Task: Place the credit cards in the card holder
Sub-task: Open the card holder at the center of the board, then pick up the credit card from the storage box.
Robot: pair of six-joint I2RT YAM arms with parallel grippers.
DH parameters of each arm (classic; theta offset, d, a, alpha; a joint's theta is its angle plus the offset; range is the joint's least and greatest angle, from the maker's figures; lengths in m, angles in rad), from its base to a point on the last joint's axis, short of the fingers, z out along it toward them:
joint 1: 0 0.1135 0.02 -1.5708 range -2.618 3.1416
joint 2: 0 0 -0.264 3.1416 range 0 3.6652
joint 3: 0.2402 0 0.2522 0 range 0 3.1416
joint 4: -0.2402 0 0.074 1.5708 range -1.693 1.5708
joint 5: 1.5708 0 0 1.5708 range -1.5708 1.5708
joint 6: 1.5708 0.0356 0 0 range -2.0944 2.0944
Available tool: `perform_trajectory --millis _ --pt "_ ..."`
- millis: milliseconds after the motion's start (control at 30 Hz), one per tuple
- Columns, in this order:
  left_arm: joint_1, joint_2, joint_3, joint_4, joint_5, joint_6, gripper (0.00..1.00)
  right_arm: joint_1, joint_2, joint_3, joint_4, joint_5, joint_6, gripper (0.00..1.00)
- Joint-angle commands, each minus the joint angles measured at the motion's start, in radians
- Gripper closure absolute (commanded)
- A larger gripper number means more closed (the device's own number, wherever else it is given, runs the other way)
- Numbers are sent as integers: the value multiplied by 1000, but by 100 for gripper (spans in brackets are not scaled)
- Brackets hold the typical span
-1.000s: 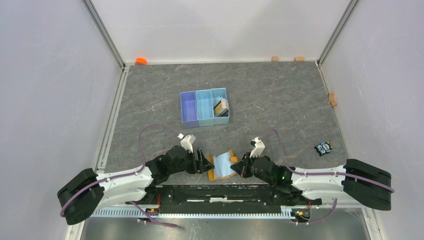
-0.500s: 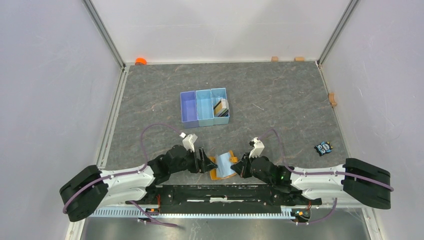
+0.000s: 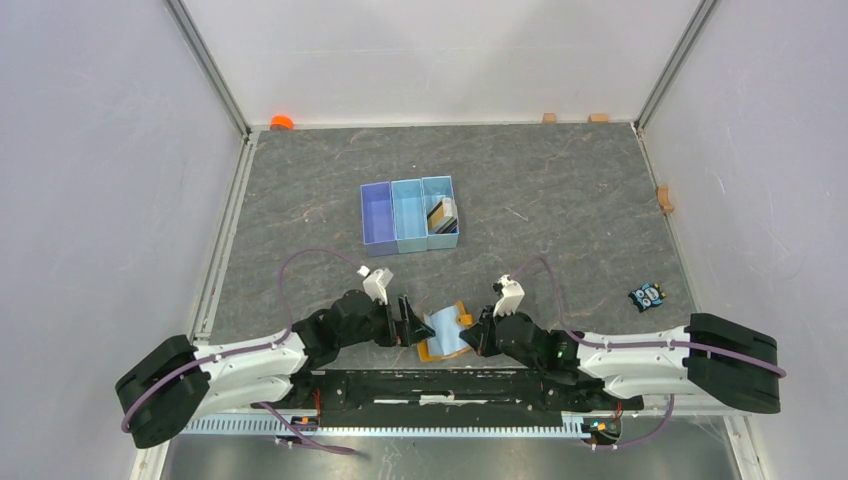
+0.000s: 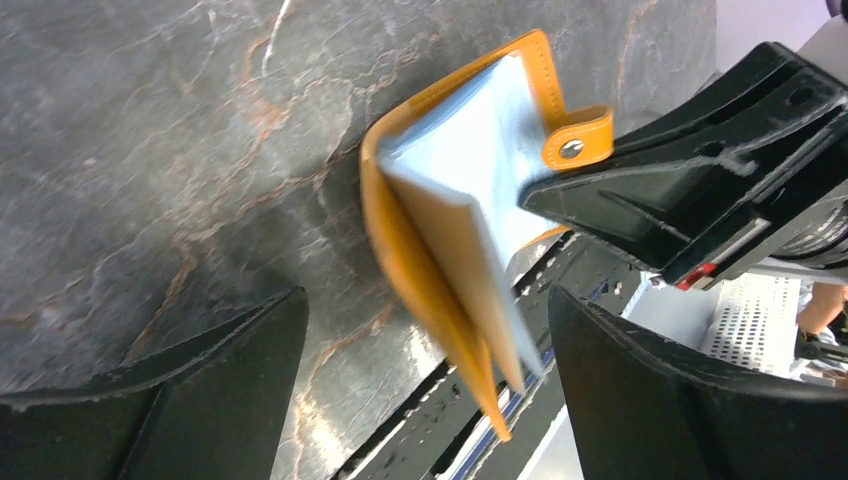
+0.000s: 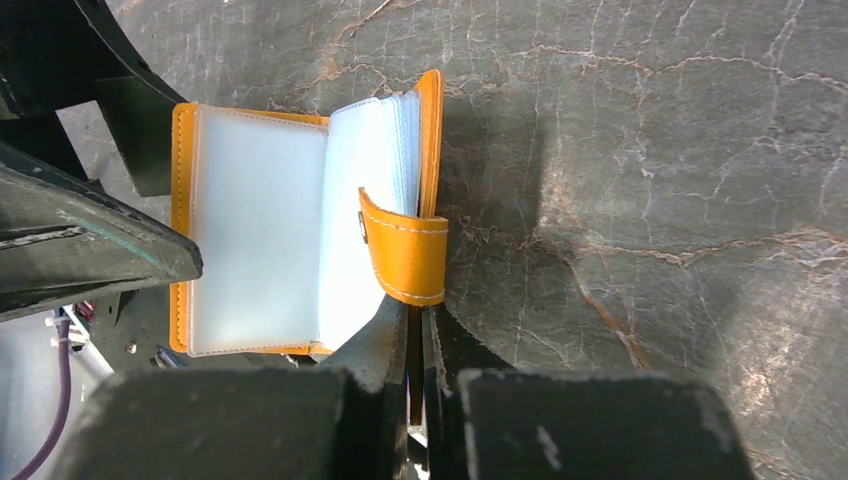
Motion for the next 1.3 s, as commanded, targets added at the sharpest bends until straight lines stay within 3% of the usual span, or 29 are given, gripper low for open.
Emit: perform_trajectory --millis 0,100,267,367,433,500,567,733,967,1267 --pt "1 82 48 26 9 -2 4 20 22 46 -50 39 -18 100" --pt "0 104 40 49 10 -9 16 22 16 43 -67 49 -5 100" --pt "1 52 -12 79 4 -29 55 22 -50 20 -144 93 32 99" --pt "1 8 -31 78 1 -27 79 22 -102 9 -196 121 42 80" --pt "1 -12 -36 70 -3 -19 89 21 -136 16 -238 141 32 67" --pt "1 -22 -32 56 -7 -7 97 8 -164 38 -285 154 1 46" --pt "2 -13 -27 55 -9 2 98 -27 -182 83 -327 147 -67 30" --pt "16 49 -4 91 28 17 98 -177 -167 227 -411 55 -266 7" --pt "40 110 16 120 95 43 98 -377 61 530 -444 -110 -507 2" --pt "61 112 27 107 148 69 98 -513 433 902 -482 -192 -645 2"
